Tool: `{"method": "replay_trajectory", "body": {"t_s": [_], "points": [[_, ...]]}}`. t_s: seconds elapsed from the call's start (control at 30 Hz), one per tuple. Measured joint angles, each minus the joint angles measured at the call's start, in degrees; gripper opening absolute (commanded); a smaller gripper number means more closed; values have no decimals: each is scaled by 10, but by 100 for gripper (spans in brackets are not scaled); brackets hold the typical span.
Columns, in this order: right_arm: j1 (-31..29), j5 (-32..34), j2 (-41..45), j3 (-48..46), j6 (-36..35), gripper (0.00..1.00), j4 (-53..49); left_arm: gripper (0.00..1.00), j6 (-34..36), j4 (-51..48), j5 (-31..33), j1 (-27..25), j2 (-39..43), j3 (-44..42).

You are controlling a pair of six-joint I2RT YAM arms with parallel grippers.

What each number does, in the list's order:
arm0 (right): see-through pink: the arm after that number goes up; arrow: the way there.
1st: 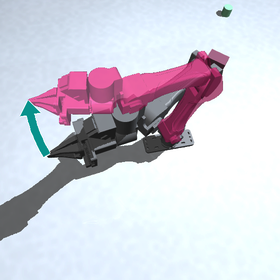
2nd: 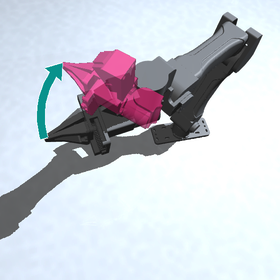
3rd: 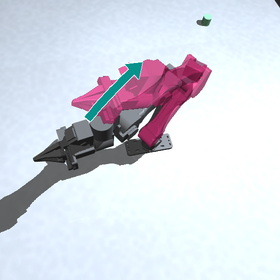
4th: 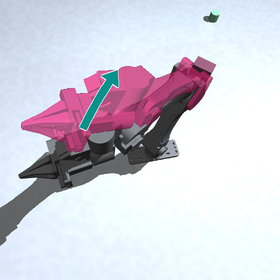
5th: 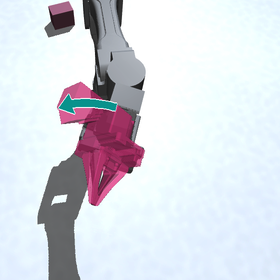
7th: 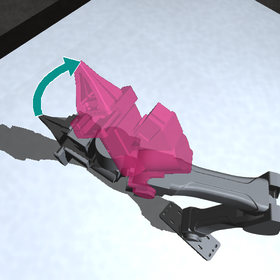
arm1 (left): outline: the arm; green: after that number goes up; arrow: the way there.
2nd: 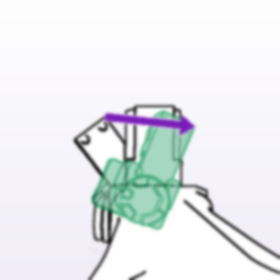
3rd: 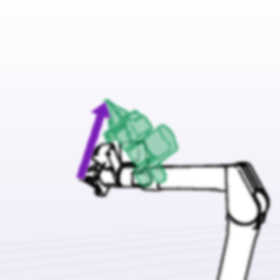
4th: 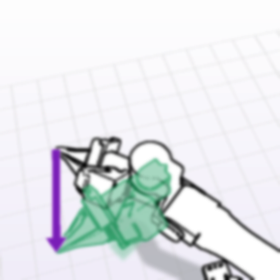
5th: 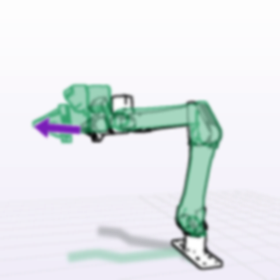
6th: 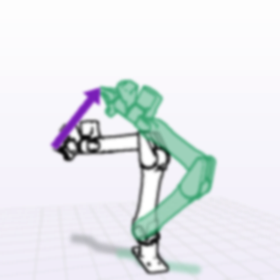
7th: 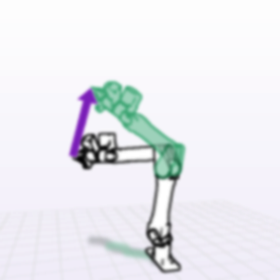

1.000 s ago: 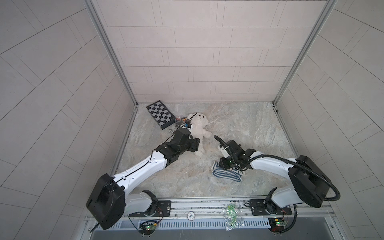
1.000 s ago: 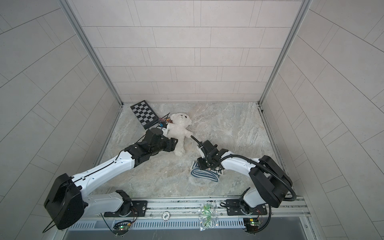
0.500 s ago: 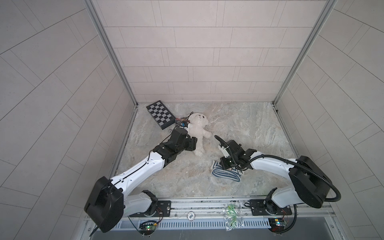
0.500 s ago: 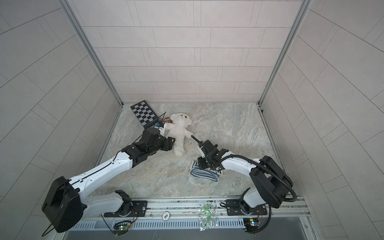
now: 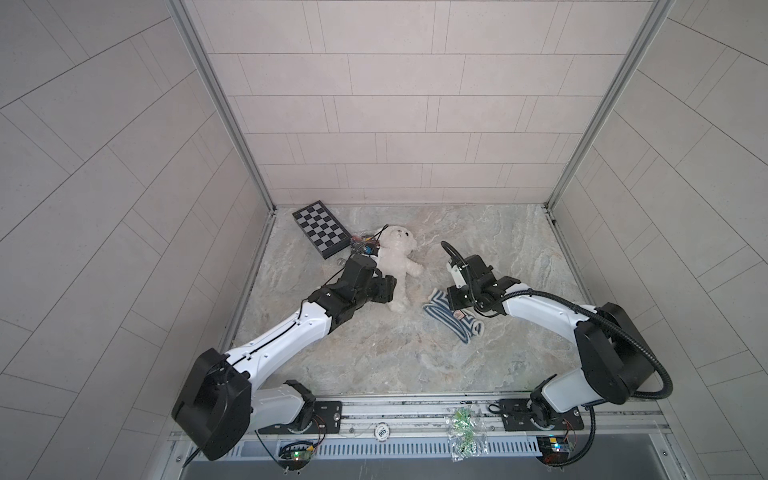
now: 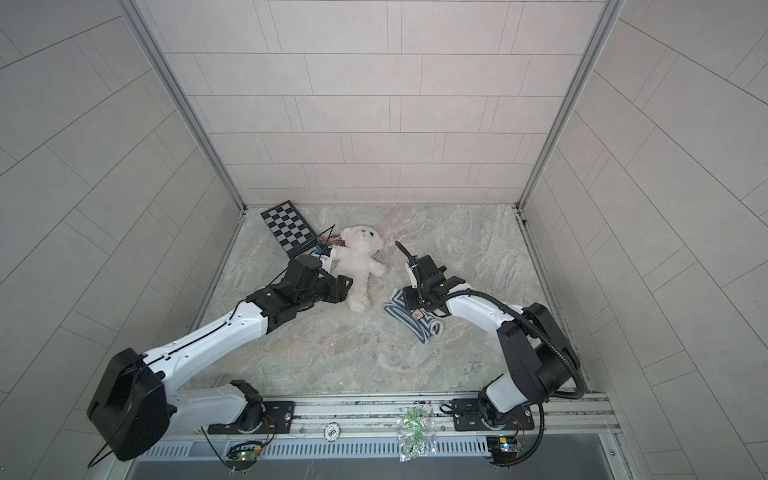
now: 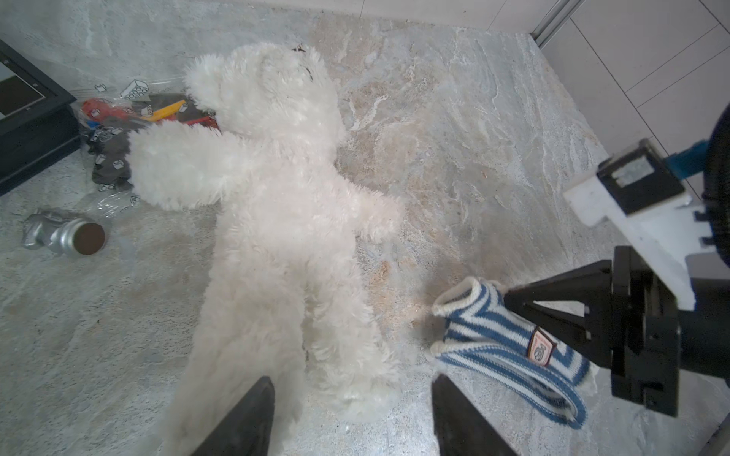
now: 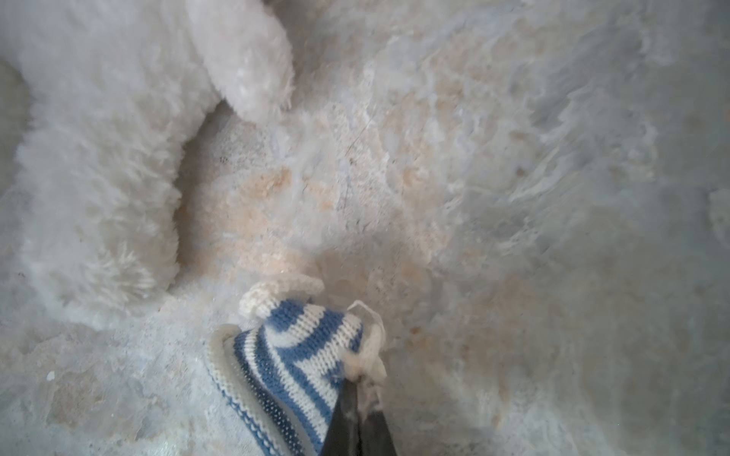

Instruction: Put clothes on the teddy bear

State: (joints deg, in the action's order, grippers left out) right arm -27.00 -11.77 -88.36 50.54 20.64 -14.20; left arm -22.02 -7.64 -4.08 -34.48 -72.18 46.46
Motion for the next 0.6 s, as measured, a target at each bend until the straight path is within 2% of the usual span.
{"method": "replay_trajectory", "body": {"t_s": [0.2,0.23,0.4,0.5,0.6], "points": [[16,-1,-47,19,-19,2,-1,71,0,-4,-9,0,-40,32],[17,-1,-48,19,-21,6,-2,73,0,-7,-9,0,-48,39],[18,3,-24,16,-22,35,-4,80,6,-23,-2,0,-111,97],[19,8,14,10,-23,46,-8,81,12,-26,12,0,-159,129],[19,10,55,5,-21,52,-10,81,21,-36,37,0,-204,149]]}}
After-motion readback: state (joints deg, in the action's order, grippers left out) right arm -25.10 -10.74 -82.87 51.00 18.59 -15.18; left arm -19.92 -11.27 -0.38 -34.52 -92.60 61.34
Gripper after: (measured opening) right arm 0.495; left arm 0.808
